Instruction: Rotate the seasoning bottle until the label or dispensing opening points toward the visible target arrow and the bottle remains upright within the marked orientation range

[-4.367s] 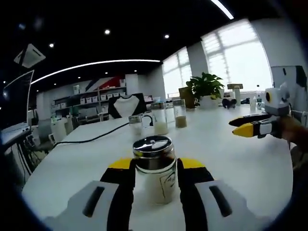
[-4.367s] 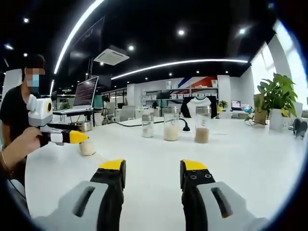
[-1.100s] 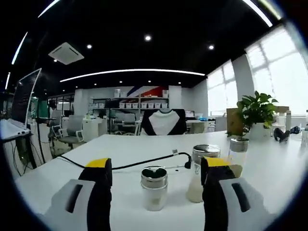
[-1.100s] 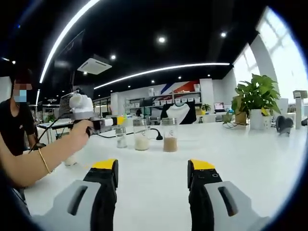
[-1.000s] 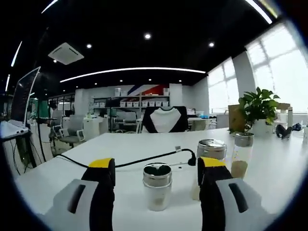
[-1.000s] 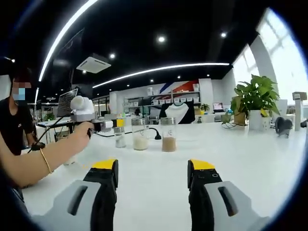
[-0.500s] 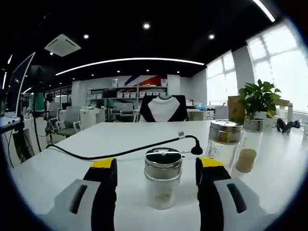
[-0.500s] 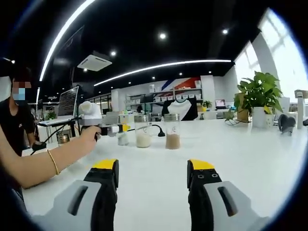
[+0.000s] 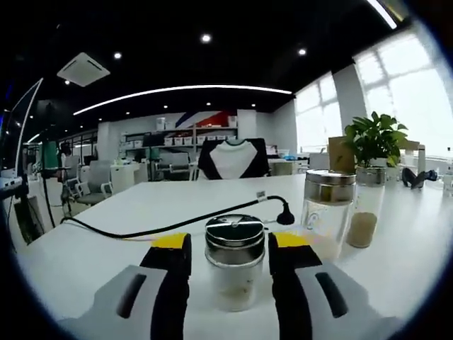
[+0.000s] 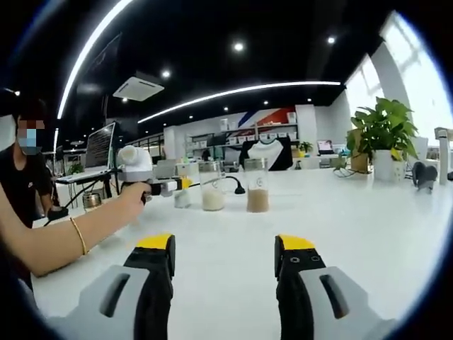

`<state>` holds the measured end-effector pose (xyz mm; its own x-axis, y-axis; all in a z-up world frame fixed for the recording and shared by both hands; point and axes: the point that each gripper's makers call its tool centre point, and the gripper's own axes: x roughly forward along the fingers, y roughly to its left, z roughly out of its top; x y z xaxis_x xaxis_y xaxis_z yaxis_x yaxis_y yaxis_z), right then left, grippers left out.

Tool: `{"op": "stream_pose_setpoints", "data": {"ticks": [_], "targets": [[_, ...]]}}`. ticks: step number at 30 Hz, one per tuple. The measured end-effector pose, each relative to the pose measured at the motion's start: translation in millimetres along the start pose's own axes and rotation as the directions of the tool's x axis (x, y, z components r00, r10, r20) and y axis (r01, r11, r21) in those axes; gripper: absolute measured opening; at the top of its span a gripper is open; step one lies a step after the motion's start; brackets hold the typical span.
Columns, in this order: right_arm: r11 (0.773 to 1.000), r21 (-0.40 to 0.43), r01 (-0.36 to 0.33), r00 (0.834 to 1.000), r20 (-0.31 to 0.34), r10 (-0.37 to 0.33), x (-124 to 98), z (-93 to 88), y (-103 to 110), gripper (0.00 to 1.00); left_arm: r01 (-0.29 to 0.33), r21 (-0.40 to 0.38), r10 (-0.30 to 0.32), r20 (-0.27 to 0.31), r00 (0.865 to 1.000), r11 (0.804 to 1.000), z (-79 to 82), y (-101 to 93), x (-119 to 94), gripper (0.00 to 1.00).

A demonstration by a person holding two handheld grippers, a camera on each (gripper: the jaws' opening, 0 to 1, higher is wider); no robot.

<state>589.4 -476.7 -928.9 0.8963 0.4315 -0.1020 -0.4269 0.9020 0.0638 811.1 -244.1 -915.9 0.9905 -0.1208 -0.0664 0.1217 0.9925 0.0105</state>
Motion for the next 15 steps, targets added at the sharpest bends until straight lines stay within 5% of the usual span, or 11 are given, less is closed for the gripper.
{"op": "stream_pose_setpoints", "data": {"ticks": [15], "targets": [[1.000, -0.006, -0.008, 1.000, -0.014, 0.008, 0.3, -3.4, 3.4, 0.55, 0.023, 0.059, -0.025, 0.034, 0.999, 0.998, 3.1, -3.9, 9.6, 0.35]]}}
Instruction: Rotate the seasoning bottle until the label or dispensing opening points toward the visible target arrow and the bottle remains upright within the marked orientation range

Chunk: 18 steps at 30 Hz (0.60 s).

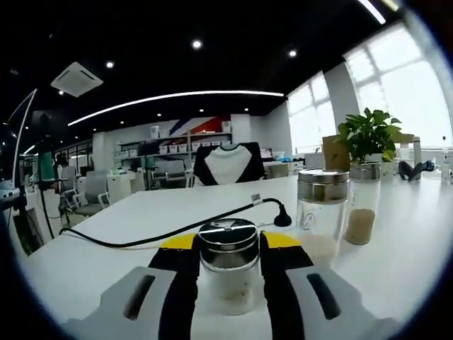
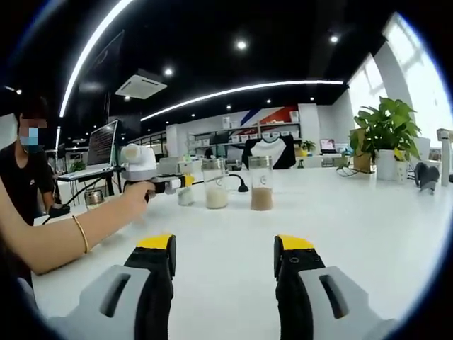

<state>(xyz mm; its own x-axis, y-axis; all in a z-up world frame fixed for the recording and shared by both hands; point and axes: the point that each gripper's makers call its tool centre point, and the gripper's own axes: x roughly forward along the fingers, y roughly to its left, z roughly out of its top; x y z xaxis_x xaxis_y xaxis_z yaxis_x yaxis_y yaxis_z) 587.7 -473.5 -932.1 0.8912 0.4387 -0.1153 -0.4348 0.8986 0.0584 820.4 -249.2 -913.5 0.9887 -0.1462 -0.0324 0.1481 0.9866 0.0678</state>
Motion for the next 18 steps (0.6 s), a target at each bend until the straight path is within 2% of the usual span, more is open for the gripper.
{"op": "stream_pose_setpoints", "data": {"ticks": [3, 11, 13, 18], "targets": [[1.000, 0.005, -0.001, 1.000, -0.002, 0.001, -1, -1.0, 0, 0.55, -0.010, 0.003, 0.010, -0.003, 1.000, 1.000, 0.0, 1.1, 1, 0.35], [1.000, 0.011, -0.006, 1.000, 0.002, 0.006, -1, 1.3, -1, 0.55, 0.004, 0.027, -0.004, -0.003, 1.000, 1.000, 2.0, -2.0, 5, 0.34], [1.000, 0.008, -0.003, 1.000, 0.007, 0.002, -2, 3.4, -2, 0.55, 0.012, 0.012, -0.012, -0.014, 1.000, 1.000, 2.6, -3.6, 3, 0.34], [1.000, 0.010, -0.005, 1.000, 0.003, 0.005, -3, 2.5, -1, 0.55, 0.019, 0.017, -0.019, -0.003, 1.000, 1.000, 7.4, -9.2, 1, 0.34]]}}
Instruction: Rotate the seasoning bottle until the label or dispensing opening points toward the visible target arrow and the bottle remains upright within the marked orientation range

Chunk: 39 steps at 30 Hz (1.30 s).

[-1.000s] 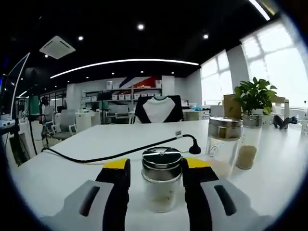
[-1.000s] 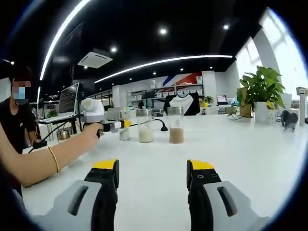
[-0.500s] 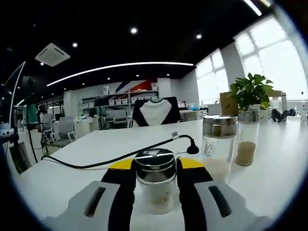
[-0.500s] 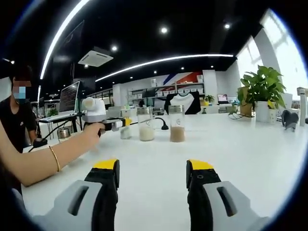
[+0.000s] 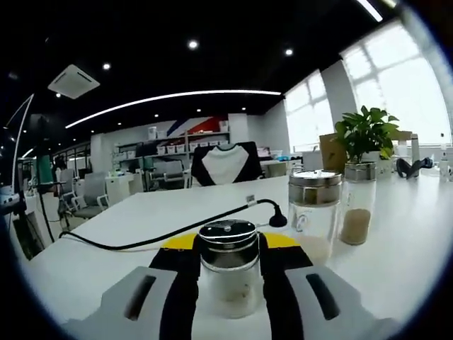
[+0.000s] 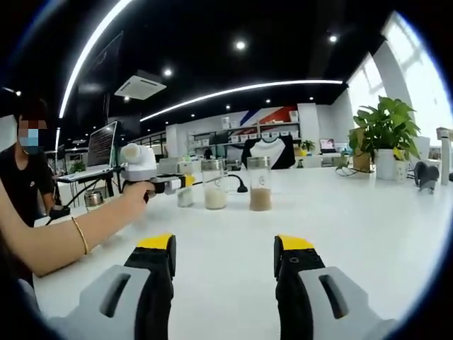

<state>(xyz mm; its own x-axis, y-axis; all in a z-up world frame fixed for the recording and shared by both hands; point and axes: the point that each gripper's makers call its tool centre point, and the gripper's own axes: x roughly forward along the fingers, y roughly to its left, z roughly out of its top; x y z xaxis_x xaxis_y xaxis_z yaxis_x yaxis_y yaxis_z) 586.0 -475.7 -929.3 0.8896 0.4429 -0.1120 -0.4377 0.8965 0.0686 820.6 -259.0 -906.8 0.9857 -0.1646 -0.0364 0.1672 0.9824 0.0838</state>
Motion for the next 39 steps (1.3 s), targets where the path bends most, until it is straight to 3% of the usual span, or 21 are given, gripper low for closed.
{"op": "stream_pose_setpoints", "data": {"ticks": [5, 7, 11, 13, 14, 19, 31, 34, 39], "targets": [[1.000, 0.002, 0.004, 1.000, 0.003, -0.004, -4, 1.1, 0, 0.55, 0.004, -0.009, -0.004, 0.023, 1.000, 1.000, 15.1, 1.9, -2, 0.34], [1.000, 0.001, 0.006, 1.000, 0.004, -0.006, -5, 2.0, 0, 0.55, 0.016, -0.050, -0.014, 0.044, 0.999, 0.999, 20.9, -0.4, -7, 0.34], [1.000, -0.003, 0.007, 1.000, 0.008, -0.007, -7, 4.2, -1, 0.55, -0.004, -0.020, 0.006, 0.081, 0.997, 1.000, 43.7, 0.0, -16, 0.34], [1.000, -0.005, 0.009, 1.000, 0.011, -0.009, -9, 5.0, -2, 0.55, -0.001, -0.040, 0.005, 0.101, 0.995, 0.999, 54.2, -0.6, -22, 0.34], [1.000, -0.005, 0.009, 1.000, 0.009, -0.009, -10, 5.0, -2, 0.55, -0.002, -0.071, 0.009, 0.094, 0.996, 0.997, 55.2, -1.0, -24, 0.34], [1.000, 0.003, 0.008, 1.000, 0.022, -0.008, -14, 10.1, -4, 0.55, 0.010, -0.081, -0.005, 0.062, 0.998, 0.997, 59.3, 1.8, -28, 0.34], [1.000, 0.016, 0.000, 0.999, 0.035, -0.001, -27, 8.7, -6, 0.54, 0.094, -0.020, -0.092, 0.102, 0.991, 0.995, 85.8, -42.3, -67, 0.34], [1.000, 0.019, -0.001, 0.999, 0.041, 0.000, -32, 8.8, -7, 0.54, 0.118, -0.016, -0.115, 0.108, 0.987, 0.993, 83.8, -53.1, -72, 0.34], [1.000, 0.022, -0.003, 0.999, 0.048, 0.002, -38, 9.2, -5, 0.54, 0.173, 0.021, -0.174, 0.070, 0.982, 0.985, 70.4, -77.4, -87, 0.33]]}}
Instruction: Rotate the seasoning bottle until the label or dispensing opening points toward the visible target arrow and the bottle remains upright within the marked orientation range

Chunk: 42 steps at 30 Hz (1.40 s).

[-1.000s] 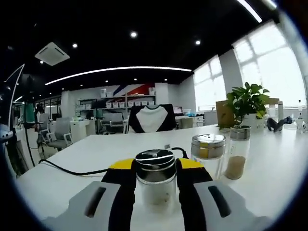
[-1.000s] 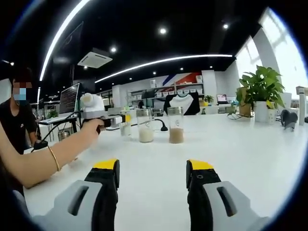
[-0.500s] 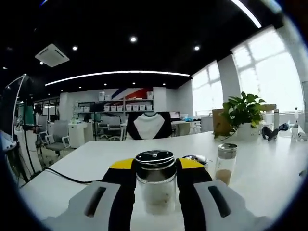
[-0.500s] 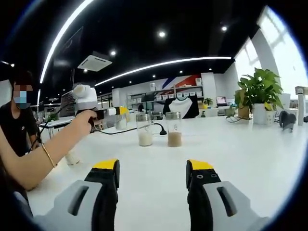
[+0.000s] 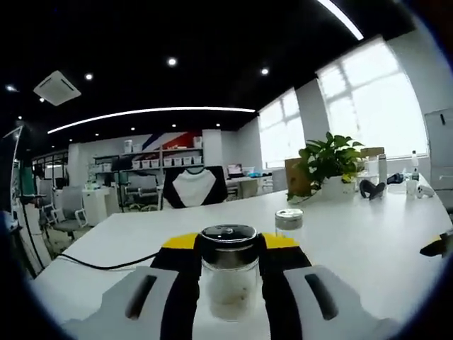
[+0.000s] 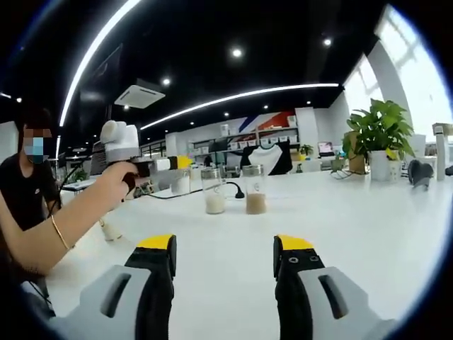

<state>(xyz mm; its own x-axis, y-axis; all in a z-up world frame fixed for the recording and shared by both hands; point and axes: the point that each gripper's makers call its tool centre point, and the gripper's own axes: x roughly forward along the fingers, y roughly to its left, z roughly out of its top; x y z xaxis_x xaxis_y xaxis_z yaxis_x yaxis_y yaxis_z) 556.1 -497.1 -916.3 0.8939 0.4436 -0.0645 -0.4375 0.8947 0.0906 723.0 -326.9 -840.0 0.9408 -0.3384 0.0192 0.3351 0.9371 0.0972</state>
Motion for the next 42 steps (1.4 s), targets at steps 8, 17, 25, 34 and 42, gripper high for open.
{"op": "stream_pose_setpoints", "data": {"ticks": [8, 17, 25, 34, 42], "targets": [[1.000, -0.003, -0.003, 1.000, -0.001, 0.003, -8, -0.8, 5, 0.54, 0.021, -0.022, -0.021, -0.020, 1.000, 1.000, -17.4, -14.1, -16, 0.33], [1.000, -0.006, -0.006, 1.000, -0.005, 0.006, -8, -1.7, 9, 0.54, 0.101, -0.076, -0.103, -0.019, 0.995, 0.992, -22.1, -31.7, -38, 0.33], [0.999, -0.014, -0.029, 0.999, -0.014, 0.029, -5, -3.3, 18, 0.54, 0.167, -0.075, -0.169, -0.015, 0.986, 0.983, -25.0, -41.3, -50, 0.33], [0.998, -0.024, -0.051, 0.998, -0.026, 0.051, -2, -7.7, 27, 0.54, 0.227, -0.056, -0.228, -0.010, 0.974, 0.972, -28.9, -52.3, -59, 0.33], [0.997, -0.028, -0.070, 0.997, -0.046, 0.069, 2, -12.8, 33, 0.54, 0.292, 0.016, -0.291, -0.015, 0.956, 0.956, -27.1, -73.6, -76, 0.33]]}}
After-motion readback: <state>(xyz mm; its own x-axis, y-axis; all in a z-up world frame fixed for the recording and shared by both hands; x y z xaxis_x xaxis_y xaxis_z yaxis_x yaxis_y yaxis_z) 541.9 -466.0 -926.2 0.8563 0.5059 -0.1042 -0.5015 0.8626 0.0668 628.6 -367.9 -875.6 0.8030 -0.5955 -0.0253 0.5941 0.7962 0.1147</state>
